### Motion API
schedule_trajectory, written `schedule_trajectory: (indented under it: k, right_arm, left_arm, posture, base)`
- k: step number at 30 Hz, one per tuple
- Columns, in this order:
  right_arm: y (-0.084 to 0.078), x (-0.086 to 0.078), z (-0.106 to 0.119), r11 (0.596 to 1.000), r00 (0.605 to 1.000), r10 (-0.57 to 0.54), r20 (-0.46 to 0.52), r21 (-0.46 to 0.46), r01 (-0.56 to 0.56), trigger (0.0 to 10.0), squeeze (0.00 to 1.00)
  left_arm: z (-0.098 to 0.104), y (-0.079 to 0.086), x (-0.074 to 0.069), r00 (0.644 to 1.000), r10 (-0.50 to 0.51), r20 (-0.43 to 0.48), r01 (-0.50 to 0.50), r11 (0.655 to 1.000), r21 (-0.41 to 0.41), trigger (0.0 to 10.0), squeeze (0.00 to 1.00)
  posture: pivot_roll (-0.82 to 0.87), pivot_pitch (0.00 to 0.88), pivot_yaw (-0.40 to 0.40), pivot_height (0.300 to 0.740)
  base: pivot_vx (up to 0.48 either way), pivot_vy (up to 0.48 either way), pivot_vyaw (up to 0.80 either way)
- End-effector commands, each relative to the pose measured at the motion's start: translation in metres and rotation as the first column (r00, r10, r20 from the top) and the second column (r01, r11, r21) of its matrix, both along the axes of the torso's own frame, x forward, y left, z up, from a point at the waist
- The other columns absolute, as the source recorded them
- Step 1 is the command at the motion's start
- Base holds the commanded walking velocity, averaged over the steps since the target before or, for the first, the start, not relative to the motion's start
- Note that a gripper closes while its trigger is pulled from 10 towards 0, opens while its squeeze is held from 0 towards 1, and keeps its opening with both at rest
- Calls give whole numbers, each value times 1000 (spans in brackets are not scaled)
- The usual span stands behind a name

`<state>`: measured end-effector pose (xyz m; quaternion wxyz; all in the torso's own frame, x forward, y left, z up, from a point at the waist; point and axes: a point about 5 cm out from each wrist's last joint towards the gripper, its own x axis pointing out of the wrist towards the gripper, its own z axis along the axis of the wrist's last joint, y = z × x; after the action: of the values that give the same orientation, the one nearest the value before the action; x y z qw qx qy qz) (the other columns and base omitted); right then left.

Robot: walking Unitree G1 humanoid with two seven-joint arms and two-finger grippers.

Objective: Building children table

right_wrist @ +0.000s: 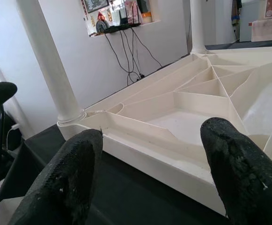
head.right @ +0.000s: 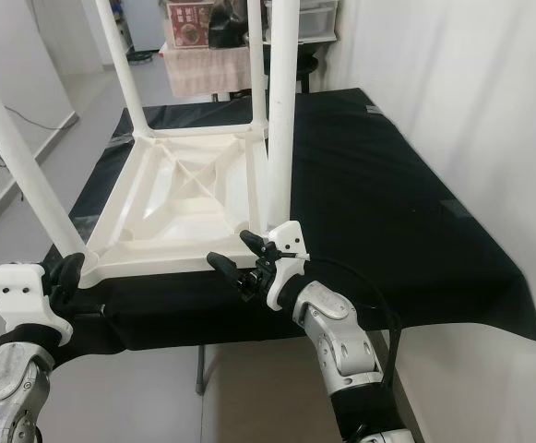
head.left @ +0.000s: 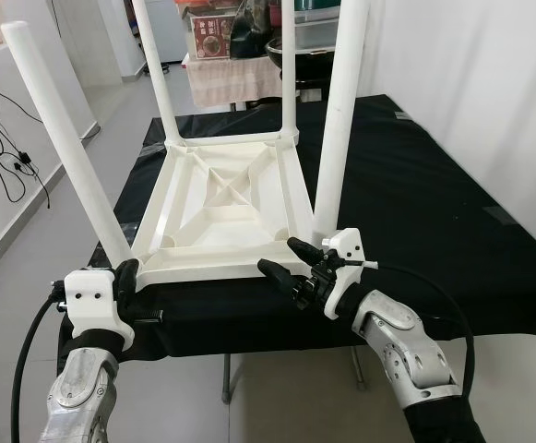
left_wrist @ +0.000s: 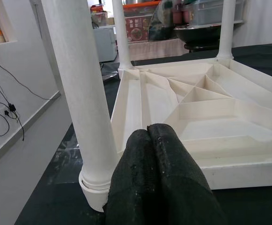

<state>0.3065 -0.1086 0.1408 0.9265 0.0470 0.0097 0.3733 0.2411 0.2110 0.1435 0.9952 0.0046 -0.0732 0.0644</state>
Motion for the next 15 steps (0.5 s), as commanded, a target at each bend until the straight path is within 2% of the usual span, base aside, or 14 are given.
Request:
schedule_trajectory:
  k: [1,13,15]
  right_arm:
    - [2,2,4,1000,1000,8,14,15,-8,10000,0]
    - [3,-2,7,998,998,50,43,28,-51,10000,0]
    - [3,-3,8,997,996,65,61,28,-66,10000,0]
  left_arm:
    - [-3,4,0,1000,7,-16,-7,1000,12,10000,0]
    - [-2,3,0,1000,-4,-12,4,1000,12,10000,0]
    - [-1,3,-1,1000,-10,-8,10,1000,16,10000,0]
  posture:
    - [-52,0,62,740]
    - [-52,0,63,740]
    - [-51,0,65,740]
  base:
    - [0,0,0]
    - [0,0,0]
    - [0,0,400]
